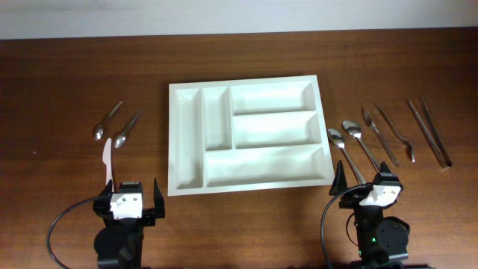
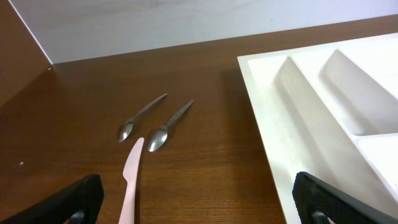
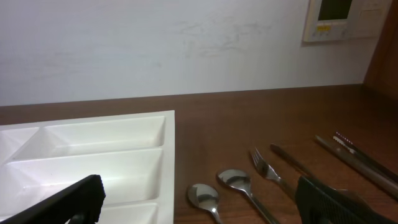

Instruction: Pack container

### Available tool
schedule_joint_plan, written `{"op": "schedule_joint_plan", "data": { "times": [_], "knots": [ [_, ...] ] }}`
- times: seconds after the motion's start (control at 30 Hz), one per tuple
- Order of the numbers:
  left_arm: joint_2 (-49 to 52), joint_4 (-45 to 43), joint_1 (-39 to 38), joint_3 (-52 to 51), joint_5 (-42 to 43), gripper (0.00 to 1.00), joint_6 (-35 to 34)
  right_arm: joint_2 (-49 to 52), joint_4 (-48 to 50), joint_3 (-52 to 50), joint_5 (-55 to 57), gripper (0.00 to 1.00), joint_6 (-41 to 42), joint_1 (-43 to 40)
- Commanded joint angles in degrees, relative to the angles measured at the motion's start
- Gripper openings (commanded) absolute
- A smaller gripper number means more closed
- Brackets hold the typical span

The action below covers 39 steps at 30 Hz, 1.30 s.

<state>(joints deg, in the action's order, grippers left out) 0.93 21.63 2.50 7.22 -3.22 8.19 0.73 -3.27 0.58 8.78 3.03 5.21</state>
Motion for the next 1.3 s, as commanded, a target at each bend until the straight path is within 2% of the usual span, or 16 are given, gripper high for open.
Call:
{"op": "schedule_joint_plan", "data": {
  "times": [0.0,1.13,1.27],
  "knots": [
    [-0.59,0.02,0.28,-0.66,0.42,0.99,1.16,-0.42,-0.44,-0.26,0.74,0.99,0.22,-0.42],
    [-0.59,-0.2,0.28,-0.66,-0.63,0.99,1.14,-0.42,-0.44,-0.26,0.74,0.99,0.22,-0.42],
    [-0.42,0.04,0.28,-0.66,2.43,0.99,1.11,-0.42,-0.44,-0.26,0.74,0.99,0.22,-0.42]
  ]
}}
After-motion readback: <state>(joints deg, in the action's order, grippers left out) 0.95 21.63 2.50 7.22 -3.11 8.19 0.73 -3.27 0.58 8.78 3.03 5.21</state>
